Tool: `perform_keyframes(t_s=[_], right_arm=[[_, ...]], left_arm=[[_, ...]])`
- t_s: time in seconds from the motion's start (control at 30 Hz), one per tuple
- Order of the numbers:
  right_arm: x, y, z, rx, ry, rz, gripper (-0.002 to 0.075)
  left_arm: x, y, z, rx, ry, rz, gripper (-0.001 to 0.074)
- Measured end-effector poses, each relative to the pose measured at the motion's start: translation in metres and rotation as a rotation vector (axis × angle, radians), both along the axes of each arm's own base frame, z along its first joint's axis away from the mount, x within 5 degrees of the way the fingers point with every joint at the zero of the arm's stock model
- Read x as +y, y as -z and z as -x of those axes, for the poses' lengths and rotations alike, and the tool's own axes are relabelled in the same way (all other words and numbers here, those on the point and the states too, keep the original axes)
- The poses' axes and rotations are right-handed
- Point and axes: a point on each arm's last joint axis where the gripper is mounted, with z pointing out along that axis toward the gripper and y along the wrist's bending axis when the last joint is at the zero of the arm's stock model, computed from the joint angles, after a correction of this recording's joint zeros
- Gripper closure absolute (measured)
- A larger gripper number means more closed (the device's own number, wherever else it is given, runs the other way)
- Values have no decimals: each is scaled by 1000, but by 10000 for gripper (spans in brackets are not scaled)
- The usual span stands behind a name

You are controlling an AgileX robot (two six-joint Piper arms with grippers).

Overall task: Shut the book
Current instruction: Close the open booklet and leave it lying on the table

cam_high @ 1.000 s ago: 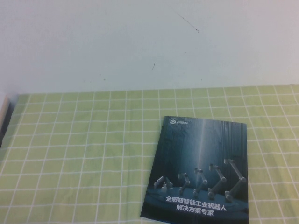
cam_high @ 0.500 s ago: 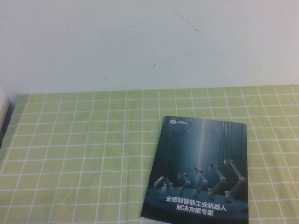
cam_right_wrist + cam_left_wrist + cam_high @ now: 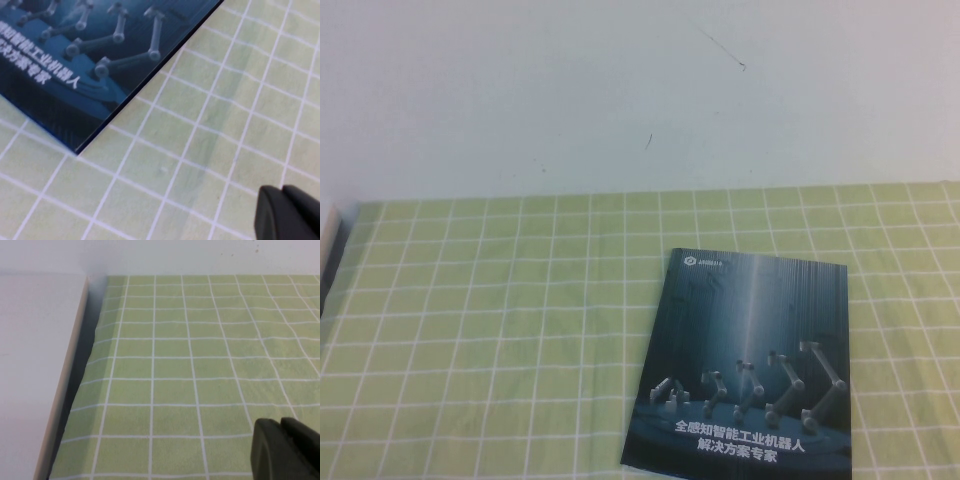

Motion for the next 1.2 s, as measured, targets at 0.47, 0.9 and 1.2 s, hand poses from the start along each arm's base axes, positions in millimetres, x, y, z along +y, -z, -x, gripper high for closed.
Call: perform_keyframes(t_s=[0.47, 0.9, 1.2], right_arm=[[-26, 4, 23, -354, 270, -27, 729], [-25, 57, 31, -424, 289, -80, 729], [-25, 57, 31, -411, 308, -112, 729]], left_arm=[[0, 0, 0, 0, 0, 0, 738], [0, 0, 0, 0, 0, 2, 738], [0, 0, 0, 0, 0, 2, 738]])
